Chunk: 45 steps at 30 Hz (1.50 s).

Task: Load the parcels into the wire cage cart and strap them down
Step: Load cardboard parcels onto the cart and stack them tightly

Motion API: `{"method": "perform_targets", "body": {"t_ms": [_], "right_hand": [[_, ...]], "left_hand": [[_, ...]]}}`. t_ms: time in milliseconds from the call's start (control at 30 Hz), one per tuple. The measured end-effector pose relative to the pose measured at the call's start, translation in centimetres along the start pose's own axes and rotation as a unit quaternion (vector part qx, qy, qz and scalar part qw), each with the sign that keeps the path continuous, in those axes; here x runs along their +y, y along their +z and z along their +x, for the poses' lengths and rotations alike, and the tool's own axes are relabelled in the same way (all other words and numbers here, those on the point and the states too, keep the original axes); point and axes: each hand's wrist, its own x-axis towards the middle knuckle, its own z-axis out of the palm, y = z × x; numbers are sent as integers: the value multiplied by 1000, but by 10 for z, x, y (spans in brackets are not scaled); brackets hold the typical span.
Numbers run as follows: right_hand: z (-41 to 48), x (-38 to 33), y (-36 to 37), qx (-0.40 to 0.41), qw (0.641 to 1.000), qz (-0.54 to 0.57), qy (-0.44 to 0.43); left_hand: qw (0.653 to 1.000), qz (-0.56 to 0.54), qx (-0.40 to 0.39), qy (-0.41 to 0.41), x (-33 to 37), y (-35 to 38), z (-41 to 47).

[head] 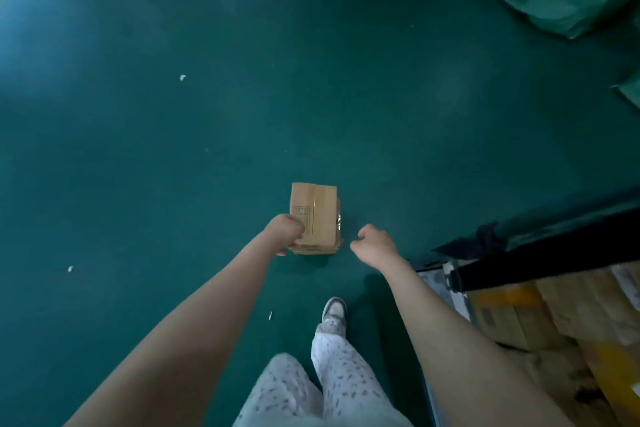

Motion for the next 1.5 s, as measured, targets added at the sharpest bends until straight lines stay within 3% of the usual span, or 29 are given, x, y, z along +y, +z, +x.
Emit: {"method": "perform_targets", "body": {"t_ms": [333,667,867,1000,1167,1500], "right_hand": [[129,10,42,-34,990,121,63],[265,36,125,-42,974,189,114],[323,41,163,-73,938,313,128],[324,24,164,-51,910,391,128],[296,-4,126,-21,906,409,105],[157,-76,0,-8,903,425,63]], "left_hand": [[997,-9,48,-58,-28,5,149],[991,-72,19,-107,-87,47,295],[983,-148,-16,-109,-96,65,350],[977,-185,-6,-105,-86,60,348],[975,-200,-21,-99,-53,27,313],[979,-202,-7,-16,48,-50,155]]}}
